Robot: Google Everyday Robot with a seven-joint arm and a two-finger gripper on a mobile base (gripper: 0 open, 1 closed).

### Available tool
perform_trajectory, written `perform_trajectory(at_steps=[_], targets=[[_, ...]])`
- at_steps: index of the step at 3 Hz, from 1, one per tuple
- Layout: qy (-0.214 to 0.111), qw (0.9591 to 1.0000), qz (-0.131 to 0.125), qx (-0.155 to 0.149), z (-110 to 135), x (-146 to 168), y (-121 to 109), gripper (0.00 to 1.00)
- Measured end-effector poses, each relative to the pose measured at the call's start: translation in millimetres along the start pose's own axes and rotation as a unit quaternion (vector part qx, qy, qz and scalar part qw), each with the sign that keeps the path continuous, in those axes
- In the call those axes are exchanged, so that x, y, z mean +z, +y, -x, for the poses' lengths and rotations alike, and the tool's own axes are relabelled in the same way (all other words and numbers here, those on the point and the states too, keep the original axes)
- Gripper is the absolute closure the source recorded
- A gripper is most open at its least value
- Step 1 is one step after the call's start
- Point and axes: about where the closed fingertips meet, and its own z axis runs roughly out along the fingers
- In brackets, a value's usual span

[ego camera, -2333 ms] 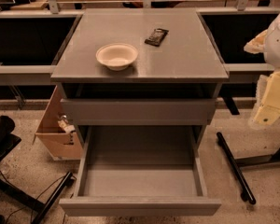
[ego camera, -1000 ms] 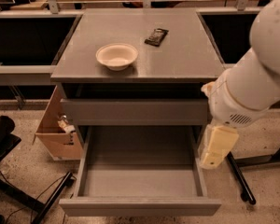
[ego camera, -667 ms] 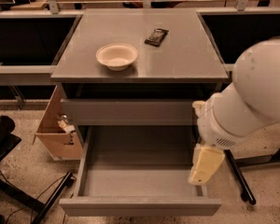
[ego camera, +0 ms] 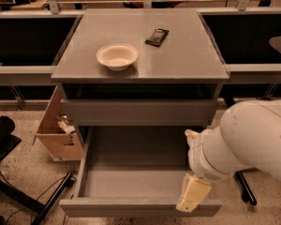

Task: Close middle drawer

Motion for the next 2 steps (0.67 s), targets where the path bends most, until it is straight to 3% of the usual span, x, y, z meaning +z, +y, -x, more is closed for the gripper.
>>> perform_trajectory(at_steps=[1,2], targets=[[-0.013,0.9996,0.009,0.024,-6.4,33.9,13.0,0.00],[-0.012,0.9997,0.006,0.020,-5.8,37.8,12.4,0.00]])
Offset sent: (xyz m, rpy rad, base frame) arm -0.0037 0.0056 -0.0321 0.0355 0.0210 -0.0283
